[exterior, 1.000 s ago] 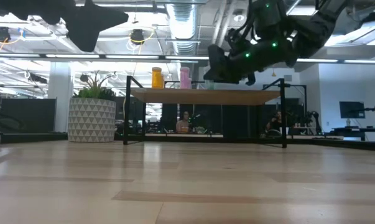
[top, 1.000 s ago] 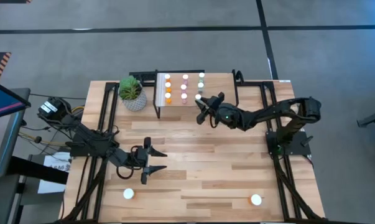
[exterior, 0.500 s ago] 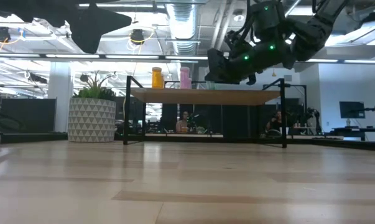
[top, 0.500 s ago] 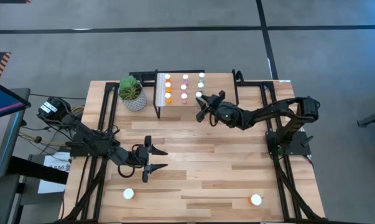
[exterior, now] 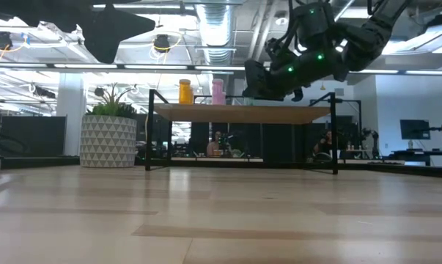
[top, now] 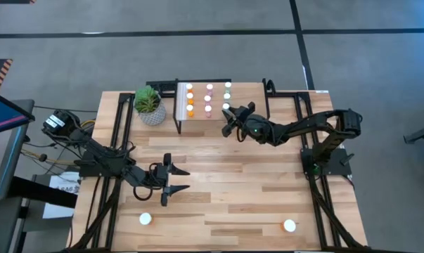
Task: Pick and place medicine bottles onto shelf by color
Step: Put the green pill bottle on the shelf aligned with the other green pill bottles
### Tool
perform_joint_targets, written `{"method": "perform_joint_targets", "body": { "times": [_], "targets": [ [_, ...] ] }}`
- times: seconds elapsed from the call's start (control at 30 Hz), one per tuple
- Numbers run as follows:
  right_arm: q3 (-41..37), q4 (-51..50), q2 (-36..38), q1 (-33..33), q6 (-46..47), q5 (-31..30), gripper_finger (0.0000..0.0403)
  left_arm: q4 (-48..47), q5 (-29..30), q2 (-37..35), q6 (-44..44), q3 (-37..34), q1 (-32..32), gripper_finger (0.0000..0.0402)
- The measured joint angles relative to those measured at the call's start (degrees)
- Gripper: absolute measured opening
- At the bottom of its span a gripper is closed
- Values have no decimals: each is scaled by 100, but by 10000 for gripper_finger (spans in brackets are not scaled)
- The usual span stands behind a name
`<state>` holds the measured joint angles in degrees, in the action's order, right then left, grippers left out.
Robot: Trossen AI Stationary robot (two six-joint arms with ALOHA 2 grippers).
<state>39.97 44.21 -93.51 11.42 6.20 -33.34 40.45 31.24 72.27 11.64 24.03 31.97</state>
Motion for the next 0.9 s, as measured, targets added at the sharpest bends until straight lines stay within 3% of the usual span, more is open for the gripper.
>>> {"method": "perform_joint_targets", "body": {
  "times": [0.57, 0.9],
  "targets": [
    [-17, -337, 82, -2, 37, 7, 216, 0, -2, 0, 17, 0, 0, 208],
    [-9, -1650, 1163, -133, 150, 4, 220, 7, -2, 0, 17, 0, 0, 208]
  ]
}}
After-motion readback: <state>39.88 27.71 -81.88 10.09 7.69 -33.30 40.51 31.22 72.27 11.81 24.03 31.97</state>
